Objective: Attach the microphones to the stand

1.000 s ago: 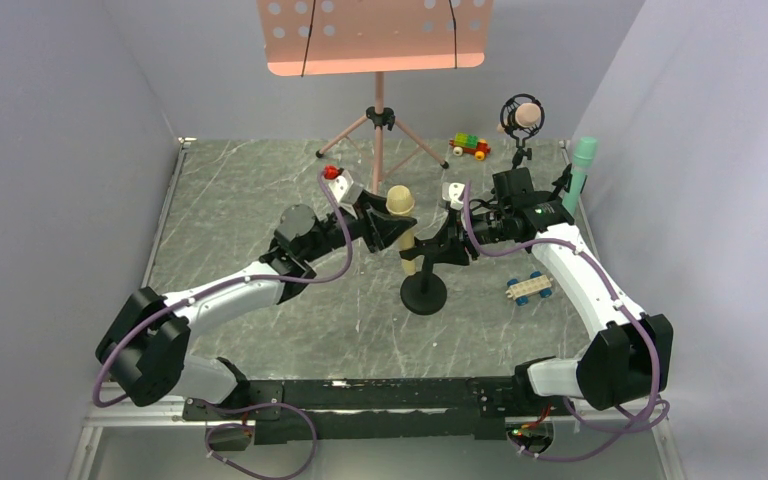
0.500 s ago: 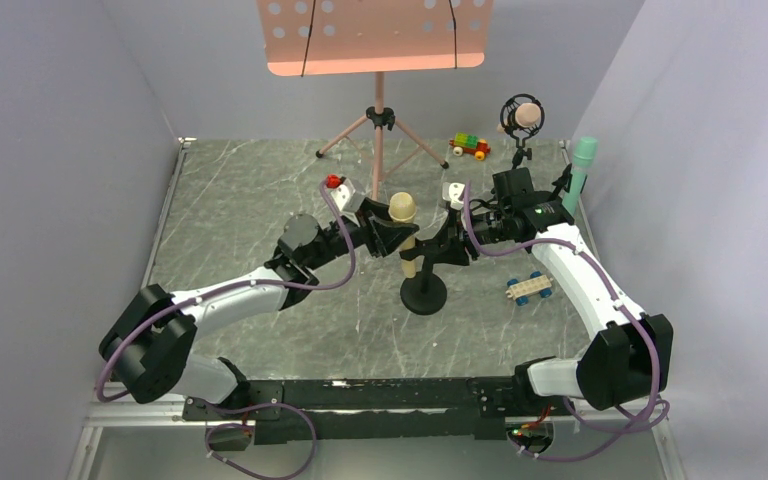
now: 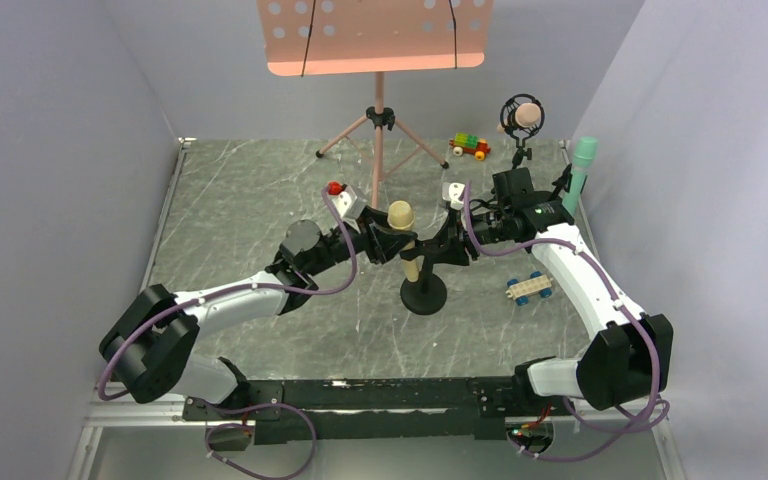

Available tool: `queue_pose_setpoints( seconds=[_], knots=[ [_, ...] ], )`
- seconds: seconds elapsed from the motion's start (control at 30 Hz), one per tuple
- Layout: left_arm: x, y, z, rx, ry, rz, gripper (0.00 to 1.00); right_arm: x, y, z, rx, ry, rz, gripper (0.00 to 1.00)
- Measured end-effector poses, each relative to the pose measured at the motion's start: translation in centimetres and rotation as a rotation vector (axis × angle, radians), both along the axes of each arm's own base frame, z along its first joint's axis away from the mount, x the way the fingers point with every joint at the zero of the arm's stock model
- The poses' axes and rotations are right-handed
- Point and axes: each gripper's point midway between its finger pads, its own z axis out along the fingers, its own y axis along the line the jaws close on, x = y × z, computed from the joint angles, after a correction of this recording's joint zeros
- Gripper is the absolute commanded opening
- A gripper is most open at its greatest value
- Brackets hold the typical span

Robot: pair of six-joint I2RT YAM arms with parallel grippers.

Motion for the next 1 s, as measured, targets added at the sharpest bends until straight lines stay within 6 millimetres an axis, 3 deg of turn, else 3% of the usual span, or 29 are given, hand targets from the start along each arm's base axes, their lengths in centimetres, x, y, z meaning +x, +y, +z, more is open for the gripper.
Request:
queue_pose_setpoints(
  seconds=[0.1,0.23,0.37,0.43,0.6,0.7,0.9,0.93,1.0],
  knots=[
    [0.0,-0.1,0.0,0.000,0.001,-0.002,0.05,0.0,0.0,0.0,0.000,0.003,-0.001,0.26],
    [0.0,-0.2,-0.2,0.000,0.007,-0.005,0.06,0.0,0.0,0.0,0.000,0.009,-0.005,0.66],
    [-0.2,-0.6,-0.4,-0.010,0.020,-0.022,0.06,0.0,0.1,0.0,0.006,0.010,-0.007,0.83],
    [-0.3,-0.8,-0.3,-0.011,0.022,-0.030,0.07,0.0,0.1,0.0,0.007,0.009,-0.005,0.98],
    [-0.5,-1.0,-0.3,-0.012,0.030,-0.041,0.17,0.0,0.1,-0.2,0.009,0.015,-0.008,1.00],
    [-0.5,-1.1,-0.4,-0.011,0.031,-0.041,0.37,0.0,0.2,-0.1,0.010,0.015,-0.011,1.00],
    [-0.7,-1.1,-0.7,0.008,0.061,-0.045,0.92,0.0,0.2,0.0,0.013,0.022,-0.016,1.00],
    [-0.8,-1.2,-1.1,0.019,0.073,-0.048,0.98,0.0,0.2,0.0,0.013,0.023,-0.017,1.00],
    [-1.1,-1.3,-1.7,0.040,0.097,-0.053,0.99,0.0,0.2,0.0,0.015,0.025,-0.018,1.00]
  ],
)
